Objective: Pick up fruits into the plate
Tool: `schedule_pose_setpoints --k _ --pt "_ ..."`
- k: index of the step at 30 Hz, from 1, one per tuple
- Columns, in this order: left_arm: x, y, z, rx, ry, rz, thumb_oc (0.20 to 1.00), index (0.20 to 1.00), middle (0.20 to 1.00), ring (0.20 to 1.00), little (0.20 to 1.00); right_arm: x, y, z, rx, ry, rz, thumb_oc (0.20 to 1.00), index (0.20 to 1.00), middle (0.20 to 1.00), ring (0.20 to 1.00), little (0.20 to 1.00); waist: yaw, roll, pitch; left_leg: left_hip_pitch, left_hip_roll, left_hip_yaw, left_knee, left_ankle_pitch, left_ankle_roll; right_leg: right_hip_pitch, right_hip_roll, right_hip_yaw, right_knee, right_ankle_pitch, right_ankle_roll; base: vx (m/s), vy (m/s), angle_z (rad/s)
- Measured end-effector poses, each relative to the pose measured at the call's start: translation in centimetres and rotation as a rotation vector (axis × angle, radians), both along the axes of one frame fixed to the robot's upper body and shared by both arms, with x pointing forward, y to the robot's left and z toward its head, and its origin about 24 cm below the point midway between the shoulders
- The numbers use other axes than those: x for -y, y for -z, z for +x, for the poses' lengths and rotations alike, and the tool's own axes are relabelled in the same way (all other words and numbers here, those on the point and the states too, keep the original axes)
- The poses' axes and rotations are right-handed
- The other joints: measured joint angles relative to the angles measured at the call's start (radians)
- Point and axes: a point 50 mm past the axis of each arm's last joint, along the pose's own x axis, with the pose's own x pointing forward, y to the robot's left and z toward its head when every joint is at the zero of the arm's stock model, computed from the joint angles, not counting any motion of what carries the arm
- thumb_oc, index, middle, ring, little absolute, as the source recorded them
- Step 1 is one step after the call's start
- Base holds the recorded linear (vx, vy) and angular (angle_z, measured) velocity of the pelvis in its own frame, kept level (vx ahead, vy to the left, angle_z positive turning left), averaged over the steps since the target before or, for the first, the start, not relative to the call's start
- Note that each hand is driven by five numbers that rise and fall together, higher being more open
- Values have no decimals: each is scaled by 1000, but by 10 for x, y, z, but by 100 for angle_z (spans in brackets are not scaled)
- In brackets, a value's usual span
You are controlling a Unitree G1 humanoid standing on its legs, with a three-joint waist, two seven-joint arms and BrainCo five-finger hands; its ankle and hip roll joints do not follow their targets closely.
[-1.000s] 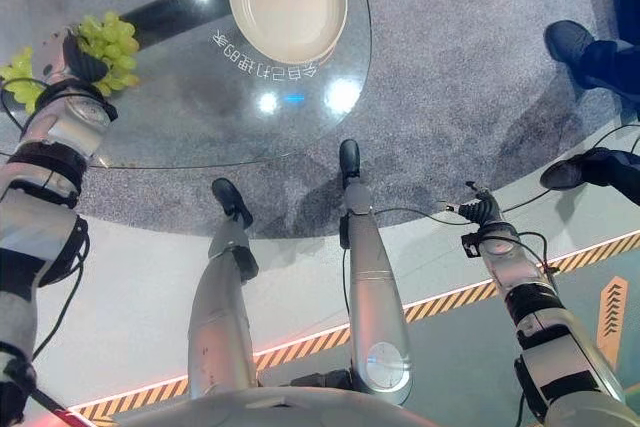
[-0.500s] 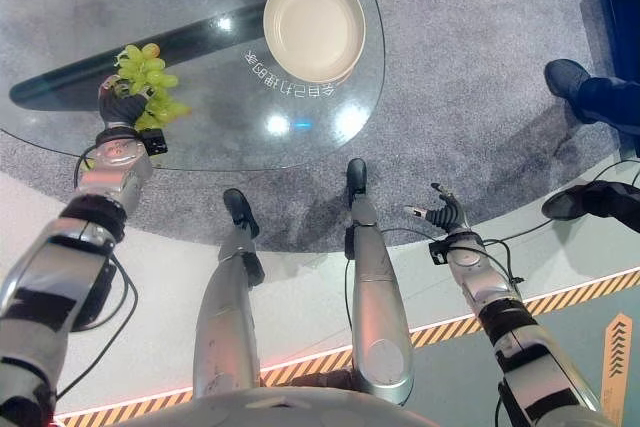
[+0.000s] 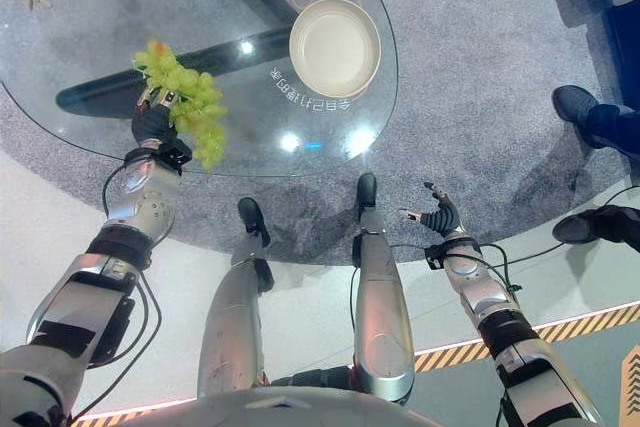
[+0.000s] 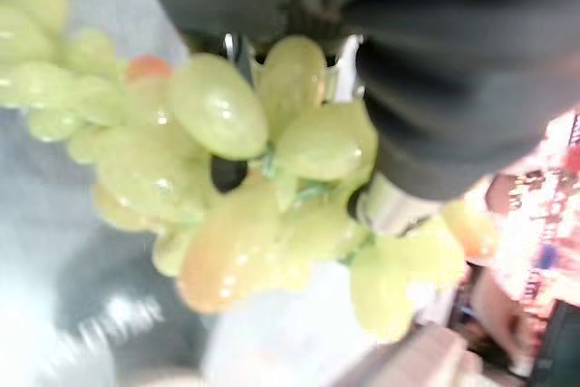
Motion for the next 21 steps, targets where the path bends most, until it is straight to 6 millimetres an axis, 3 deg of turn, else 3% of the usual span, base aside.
schedule_pose_setpoints --k 7,13,17,21 --pt "18 -4 -5 156 140 -233 200 200 200 200 200 -2 -1 -5 36 -16 76 1000 1000 1000 1000 1000 7 7 4 91 -1 -1 -22 -1 -1 93 0 -10 -20 -1 1 1 -2 0" --pt "34 5 -16 222 269 -247 200 200 200 200 200 -15 -19 -3 113 -138 219 1000 1000 1000 1000 1000 26 10 6 182 -1 -1 -42 -3 -1 194 1 -19 -56 -4 6 15 -4 1" --pt "43 16 -32 252 347 -247 200 200 200 200 200 -21 -40 1 188 -224 312 1000 1000 1000 1000 1000 35 15 9 279 -1 0 -77 -4 -3 295 3 -29 -95 -4 6 83 -10 2" --pt "58 9 -45 313 445 -192 200 200 200 200 200 -38 -84 16 315 -372 333 1000 1000 1000 1000 1000 56 17 7 355 -1 0 -95 -15 -4 381 4 -42 -129 1 1 153 -26 3"
